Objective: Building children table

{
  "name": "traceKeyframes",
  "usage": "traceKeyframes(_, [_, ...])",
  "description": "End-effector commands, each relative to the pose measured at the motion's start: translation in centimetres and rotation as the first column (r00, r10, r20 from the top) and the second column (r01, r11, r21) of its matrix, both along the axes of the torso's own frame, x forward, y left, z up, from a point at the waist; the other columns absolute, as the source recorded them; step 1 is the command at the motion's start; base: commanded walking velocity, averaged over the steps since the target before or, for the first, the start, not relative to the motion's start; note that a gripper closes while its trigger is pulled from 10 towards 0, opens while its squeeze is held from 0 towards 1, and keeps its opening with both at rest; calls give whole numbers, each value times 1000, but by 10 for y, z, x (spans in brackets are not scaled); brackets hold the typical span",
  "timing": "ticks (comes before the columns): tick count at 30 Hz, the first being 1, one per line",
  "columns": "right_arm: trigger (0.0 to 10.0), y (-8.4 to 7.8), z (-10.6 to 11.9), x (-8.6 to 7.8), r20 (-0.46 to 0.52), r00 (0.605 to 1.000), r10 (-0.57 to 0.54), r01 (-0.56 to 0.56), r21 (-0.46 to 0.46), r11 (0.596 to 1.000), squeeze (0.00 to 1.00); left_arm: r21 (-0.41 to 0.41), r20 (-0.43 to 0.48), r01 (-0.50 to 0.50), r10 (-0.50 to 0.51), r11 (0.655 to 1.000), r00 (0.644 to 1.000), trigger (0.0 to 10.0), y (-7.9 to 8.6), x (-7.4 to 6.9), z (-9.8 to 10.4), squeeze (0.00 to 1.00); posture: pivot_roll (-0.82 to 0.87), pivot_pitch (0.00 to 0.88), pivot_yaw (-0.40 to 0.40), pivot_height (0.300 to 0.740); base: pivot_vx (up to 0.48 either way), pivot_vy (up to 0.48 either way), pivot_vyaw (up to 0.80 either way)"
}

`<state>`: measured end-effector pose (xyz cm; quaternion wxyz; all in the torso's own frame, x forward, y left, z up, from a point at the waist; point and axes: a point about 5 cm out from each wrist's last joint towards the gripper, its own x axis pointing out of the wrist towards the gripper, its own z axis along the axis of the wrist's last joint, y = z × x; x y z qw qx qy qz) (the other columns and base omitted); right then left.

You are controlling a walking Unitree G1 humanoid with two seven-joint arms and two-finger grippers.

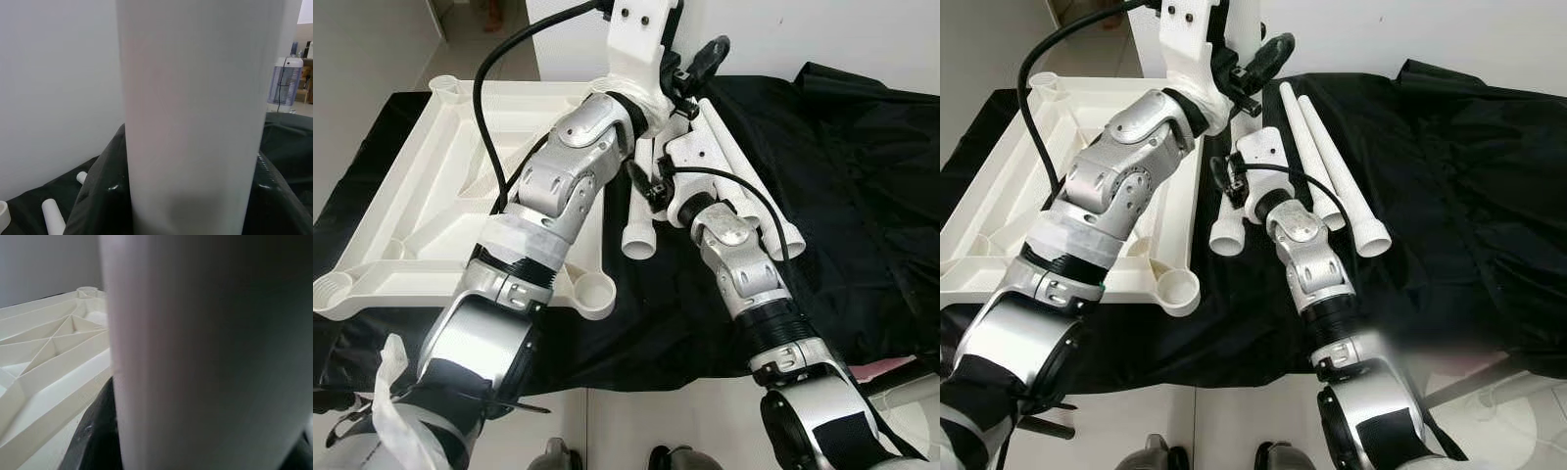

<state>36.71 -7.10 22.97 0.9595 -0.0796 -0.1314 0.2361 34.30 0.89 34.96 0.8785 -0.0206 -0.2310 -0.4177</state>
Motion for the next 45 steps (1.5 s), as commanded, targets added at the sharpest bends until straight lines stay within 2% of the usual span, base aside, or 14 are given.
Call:
traceKeyframes(1, [0,8,-7,-2,-35,999,32,-32,-9,999,0,9,53,81,-81,997,995,10000,-6,-9,7,0,-45,67,12,740,0,0,0])
traceKeyframes(8, [0,7,-10,-1,-65,998,-5,7,34,999,0,3,45,102,-102,995,994,10000,-8,-10,6,0,-50,65,14,740,0,0,0])
traceKeyframes(9, [9647,6,-10,-1,-75,997,-17,21,55,998,0,-14,30,111,-110,994,993,10000,-8,-10,6,1000,-53,64,18,740,0,0,0])
traceKeyframes(14, [10000,7,-10,-1,-112,993,-40,56,138,989,0,3,43,128,-128,992,991,10000,-6,-11,6,1000,-61,64,22,740,0,0,0])
traceKeyframes(15, [10000,7,-11,-1,-124,991,-49,69,161,985,0,11,53,132,-132,991,990,10000,-5,-12,7,624,-61,64,22,740,0,0,0])
traceKeyframes(16, [10000,7,-11,-1,-124,991,-49,69,161,985,0,11,53,132,-132,991,990,10000,-5,-12,7,624,-61,64,22,740,0,0,0])
traceKeyframes(17, [10000,6,-11,-1,-128,990,-63,85,175,981,0,10,60,129,-130,992,990,10000,-3,-12,8,0,-62,63,23,740,0,0,0])
traceKeyframes(23, [10000,-12,-11,3,-149,974,-173,206,242,948,0,-18,53,108,-107,994,993,10000,11,-7,8,0,-66,69,30,740,0,0,0])
traceKeyframes(30, [10000,-27,-12,3,-156,958,-242,278,282,918,0,-39,45,98,-96,994,994,10000,20,-6,6,0,-62,73,28,740,0,0,0])
traceKeyframes(34, [10000,-50,-12,-2,-155,934,-323,357,347,867,0,-55,7,-60,60,997,998,10000,49,9,-4,0,-68,87,22,740,0,0,0])
traceKeyframes(36, [10000,-53,-12,-4,-153,932,-330,363,358,860,0,-53,-6,-100,100,994,995,10000,55,12,-7,0,-71,87,22,740,0,0,0])
traceKeyframes(41, [10000,-54,-11,-8,-105,931,-351,365,335,869,0,-32,-31,-160,159,987,987,10000,63,18,-16,0,-77,83,27,740,0,0,0])
traceKeyframes(42, [10000,-56,-9,-12,-54,931,-361,359,325,875,0,-6,-56,-206,206,978,977,10000,69,21,-28,0,-78,79,31,740,0,0,0])
traceKeyframes(45, [10000,-59,-8,-14,-29,931,-363,352,334,875,0,25,-62,-239,240,971,969,10000,71,23,-37,0,-80,79,34,740,0,0,0])
